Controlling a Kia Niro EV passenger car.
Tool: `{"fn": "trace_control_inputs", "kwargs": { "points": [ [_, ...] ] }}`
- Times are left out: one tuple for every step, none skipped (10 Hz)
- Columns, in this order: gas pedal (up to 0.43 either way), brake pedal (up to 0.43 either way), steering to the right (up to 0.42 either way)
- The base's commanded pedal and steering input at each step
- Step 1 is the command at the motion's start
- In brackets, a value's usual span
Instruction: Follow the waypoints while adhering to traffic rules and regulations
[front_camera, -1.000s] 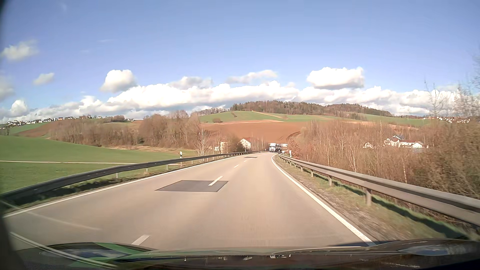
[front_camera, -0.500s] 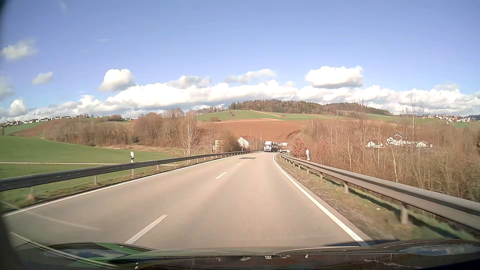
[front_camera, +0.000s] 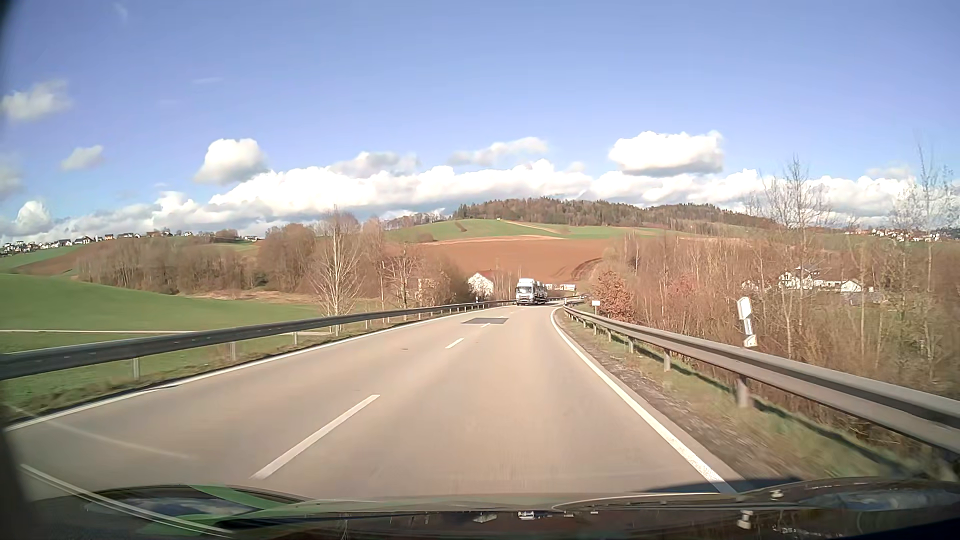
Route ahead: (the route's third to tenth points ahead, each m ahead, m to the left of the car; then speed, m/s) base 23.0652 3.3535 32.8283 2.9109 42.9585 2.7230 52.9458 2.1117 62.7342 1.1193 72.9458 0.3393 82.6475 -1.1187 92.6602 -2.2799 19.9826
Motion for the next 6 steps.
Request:
{"fn": "trace_control_inputs", "kwargs": {
  "points": [
    [0.008, 0.0, 0.001],
    [0.008, 0.0, 0.001],
    [0.02, 0.0, 0.002],
    [0.02, 0.0, 0.004],
    [0.02, 0.0, 0.005],
    [0.02, 0.0, 0.005]
  ]
}}
